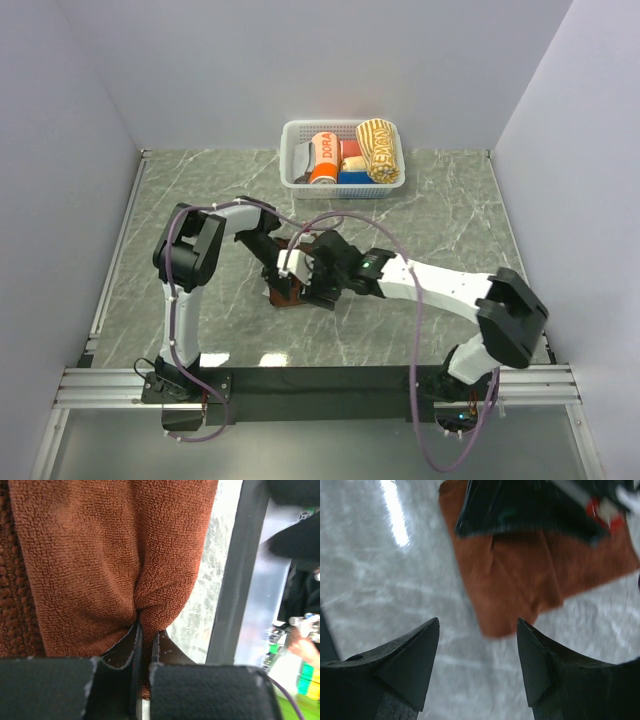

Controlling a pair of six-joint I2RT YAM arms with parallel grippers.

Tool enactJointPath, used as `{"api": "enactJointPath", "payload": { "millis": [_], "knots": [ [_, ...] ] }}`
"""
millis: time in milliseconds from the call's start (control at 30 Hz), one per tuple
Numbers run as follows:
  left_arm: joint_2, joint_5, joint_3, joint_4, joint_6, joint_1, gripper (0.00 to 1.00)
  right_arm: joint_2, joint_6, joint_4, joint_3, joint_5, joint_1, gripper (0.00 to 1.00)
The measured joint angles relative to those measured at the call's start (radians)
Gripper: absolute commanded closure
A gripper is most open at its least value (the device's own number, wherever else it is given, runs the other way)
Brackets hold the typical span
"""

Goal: Roll the towels
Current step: Roll the towel

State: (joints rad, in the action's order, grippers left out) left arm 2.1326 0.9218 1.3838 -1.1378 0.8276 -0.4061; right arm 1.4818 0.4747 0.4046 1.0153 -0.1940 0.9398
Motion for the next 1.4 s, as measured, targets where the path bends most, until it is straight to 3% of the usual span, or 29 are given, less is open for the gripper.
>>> {"api": "enactJointPath", "payload": {
  "millis": [167, 367, 467, 500, 533, 667, 767, 867, 1033, 1300, 1400],
  "knots": [
    [0.025, 0.016, 0.011, -0.027, -0.021, 0.003, 0.96, 0.118, 0.061, -0.099, 0.011, 0.031, 0.032, 0.29],
    [0.039, 0.025, 0.018, -0.038, -0.033, 0.009, 0.95, 0.204, 0.111, -0.166, -0.002, 0.032, 0.049, 0.46],
    [0.040, 0.030, 0.018, -0.039, -0.036, 0.014, 0.94, 0.212, 0.126, -0.177, -0.021, 0.028, 0.050, 0.74],
    [0.042, 0.032, 0.018, -0.040, -0.037, 0.018, 0.94, 0.214, 0.129, -0.176, -0.022, 0.024, 0.050, 0.97],
    [0.042, 0.034, 0.018, -0.041, -0.037, 0.021, 0.94, 0.216, 0.133, -0.177, -0.022, 0.023, 0.050, 1.00],
    [0.041, 0.057, -0.003, -0.035, -0.037, 0.039, 0.89, 0.225, 0.109, -0.163, -0.012, -0.014, 0.041, 1.00],
    [0.027, 0.078, -0.039, -0.022, -0.036, 0.063, 0.70, 0.243, 0.080, -0.114, 0.029, -0.082, 0.019, 1.00],
    [-0.012, 0.094, -0.095, -0.007, -0.035, 0.103, 0.59, 0.299, 0.041, -0.035, 0.108, -0.193, -0.016, 1.00],
    [-0.110, 0.100, -0.183, 0.027, -0.029, 0.198, 0.53, 0.409, -0.003, 0.101, 0.238, -0.375, -0.091, 1.00],
    [-0.294, 0.063, -0.297, 0.095, -0.019, 0.437, 0.52, 0.568, -0.072, 0.262, 0.387, -0.588, -0.175, 1.00],
    [-0.379, 0.030, -0.325, 0.130, -0.019, 0.480, 0.45, 0.624, -0.093, 0.315, 0.437, -0.653, -0.195, 1.00]
  ]
}}
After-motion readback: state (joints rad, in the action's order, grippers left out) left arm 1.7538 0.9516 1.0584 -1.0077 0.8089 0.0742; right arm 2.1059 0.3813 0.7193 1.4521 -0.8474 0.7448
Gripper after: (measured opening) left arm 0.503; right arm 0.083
